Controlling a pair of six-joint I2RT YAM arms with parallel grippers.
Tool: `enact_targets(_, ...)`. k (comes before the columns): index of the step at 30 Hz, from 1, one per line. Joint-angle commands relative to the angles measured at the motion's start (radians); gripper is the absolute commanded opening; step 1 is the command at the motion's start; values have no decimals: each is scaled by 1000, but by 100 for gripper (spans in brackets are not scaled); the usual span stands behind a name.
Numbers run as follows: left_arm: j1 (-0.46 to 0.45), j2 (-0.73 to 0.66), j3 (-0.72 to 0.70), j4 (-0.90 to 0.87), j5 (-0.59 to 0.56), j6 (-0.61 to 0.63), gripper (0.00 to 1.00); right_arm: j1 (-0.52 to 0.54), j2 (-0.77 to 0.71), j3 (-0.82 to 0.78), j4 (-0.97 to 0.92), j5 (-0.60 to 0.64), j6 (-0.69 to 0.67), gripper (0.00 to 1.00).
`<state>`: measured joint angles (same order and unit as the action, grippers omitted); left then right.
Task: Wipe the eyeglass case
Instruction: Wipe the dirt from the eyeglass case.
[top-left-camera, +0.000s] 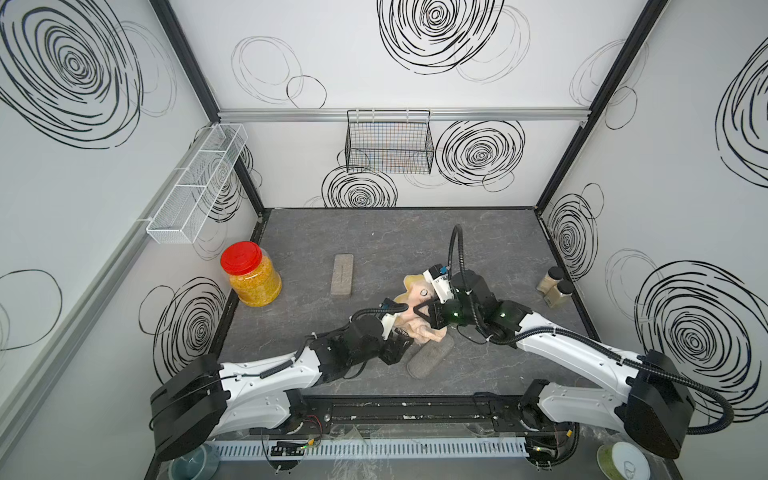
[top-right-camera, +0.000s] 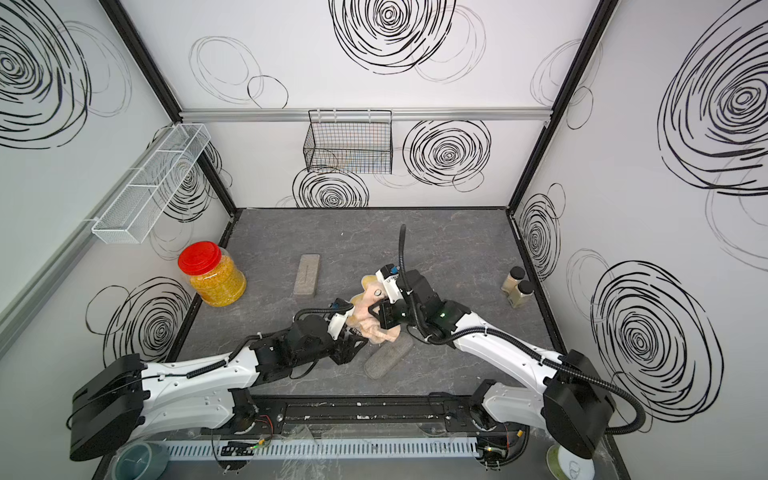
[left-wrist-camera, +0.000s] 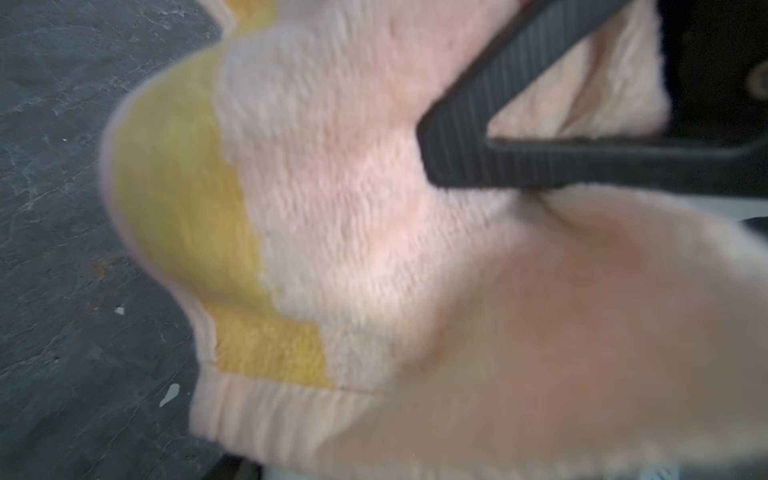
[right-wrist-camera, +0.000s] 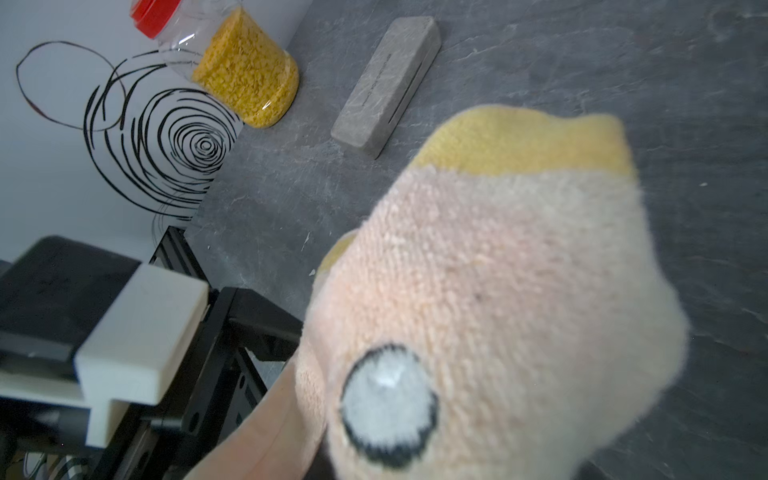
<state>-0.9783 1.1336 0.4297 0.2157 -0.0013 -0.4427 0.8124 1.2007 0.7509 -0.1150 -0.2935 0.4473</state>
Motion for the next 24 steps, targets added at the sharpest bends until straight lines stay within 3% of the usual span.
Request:
enact_targets(1, -14, 1, 3, 111, -13, 2, 61, -21, -6, -3, -14, 36, 3, 0)
enact_targets(8, -37, 6, 5, 108, -35, -3, 61, -140, -48, -12, -15, 72, 61, 1)
enact_targets(18, -37, 15, 10, 108, -36, -1, 61, -23, -4, 3, -23, -66, -28, 1)
enact_targets(24, -42, 11, 7, 102, -42, 0, 61, -79, -19, 13, -41, 51, 8, 0)
